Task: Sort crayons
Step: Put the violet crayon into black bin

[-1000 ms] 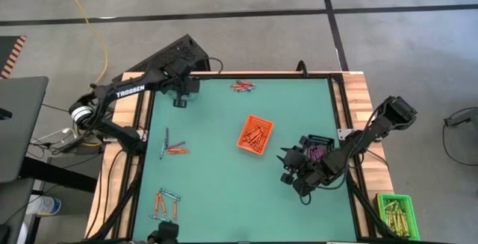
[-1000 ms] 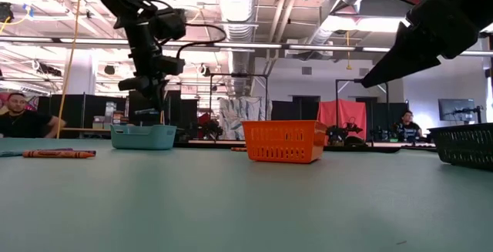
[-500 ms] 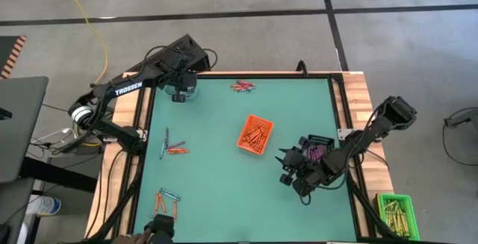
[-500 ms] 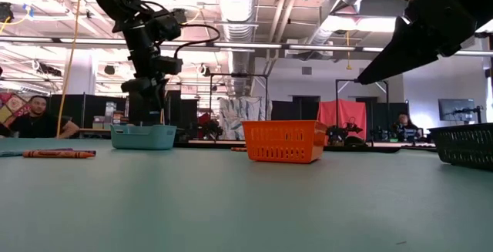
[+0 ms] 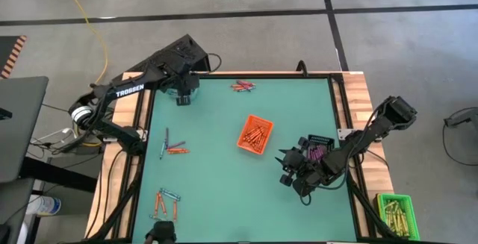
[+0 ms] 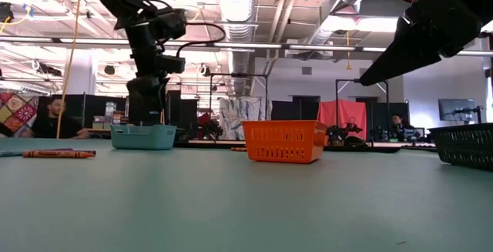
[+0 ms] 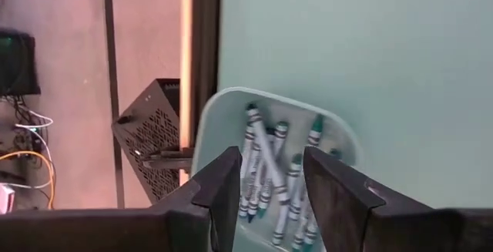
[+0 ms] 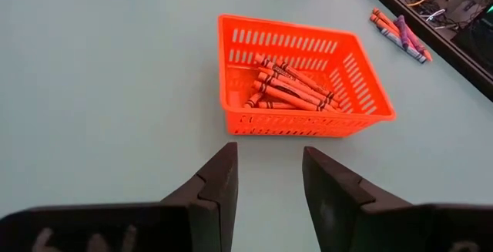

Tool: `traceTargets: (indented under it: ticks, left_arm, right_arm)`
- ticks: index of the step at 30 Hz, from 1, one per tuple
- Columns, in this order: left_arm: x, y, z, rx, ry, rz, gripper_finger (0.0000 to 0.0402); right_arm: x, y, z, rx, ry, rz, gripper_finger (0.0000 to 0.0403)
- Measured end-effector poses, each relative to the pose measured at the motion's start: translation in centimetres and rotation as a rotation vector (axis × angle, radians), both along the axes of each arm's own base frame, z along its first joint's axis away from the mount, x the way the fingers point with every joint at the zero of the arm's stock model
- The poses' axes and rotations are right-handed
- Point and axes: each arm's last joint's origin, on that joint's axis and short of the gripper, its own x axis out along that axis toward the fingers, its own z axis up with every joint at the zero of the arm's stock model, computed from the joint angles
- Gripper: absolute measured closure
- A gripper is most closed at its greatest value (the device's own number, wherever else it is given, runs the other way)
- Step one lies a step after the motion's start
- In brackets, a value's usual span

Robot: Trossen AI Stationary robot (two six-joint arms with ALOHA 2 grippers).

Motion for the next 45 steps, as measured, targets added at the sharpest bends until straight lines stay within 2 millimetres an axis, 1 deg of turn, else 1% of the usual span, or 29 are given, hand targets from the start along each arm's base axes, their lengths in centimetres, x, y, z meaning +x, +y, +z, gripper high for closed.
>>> traceTargets:
  ticks: [5, 9, 17, 21, 26, 31, 34, 36, 39, 42, 45]
  left_arm:
    - [1.3, -2.0, -0.3, -0.026, 0.034, -0.019, 0.0269]
    - [2.1, -4.2, -0.7, -0.103, 0.047, -0.018, 0.0270]
    - [2.8, -9.8, -1.6, -0.397, 0.111, 0.029, 0.0270]
    - [3.2, -12.9, -1.7, -0.495, 0.145, 0.039, 0.0270]
    - [3.9, -16.5, -1.7, -0.490, 0.164, 0.014, 0.0270]
    - [4.2, -19.3, -1.7, -0.435, 0.162, -0.013, 0.0270]
    - [4.2, -20.4, -1.8, -0.391, 0.149, 0.000, 0.0270]
    - [4.1, -20.8, -2.3, -0.381, 0.144, 0.008, 0.0270]
    - [3.3, -21.2, -3.9, -0.392, 0.170, 0.036, 0.0270]
    - [2.2, -21.1, -5.6, -0.391, 0.209, 0.076, 0.0270]
    - [1.5, -21.0, -6.5, -0.380, 0.199, 0.131, 0.0270]
  right_arm:
    - [0.0, 0.0, 0.0, -0.006, 0.004, 0.005, 0.0262]
    - [0.0, 0.0, 0.0, -0.008, 0.005, 0.006, 0.0262]
    - [0.0, 0.0, 0.0, -0.020, 0.014, 0.016, 0.0262]
    - [0.0, 0.0, 0.0, -0.025, 0.017, 0.019, 0.0262]
    - [0.0, 0.0, 0.0, -0.026, 0.017, 0.019, 0.0262]
    - [0.1, 0.0, -0.1, -0.028, 0.021, 0.018, 0.0262]
    - [0.1, 0.0, -0.1, -0.028, 0.019, 0.018, 0.0262]
    - [0.1, 0.0, -0.1, -0.029, 0.021, 0.019, 0.0262]
    - [0.1, 0.0, -0.1, -0.029, 0.021, 0.019, 0.0262]
    - [0.1, 0.0, -0.2, -0.028, 0.021, 0.019, 0.0262]
    - [0.1, 0.0, -0.1, -0.030, 0.023, 0.020, 0.0262]
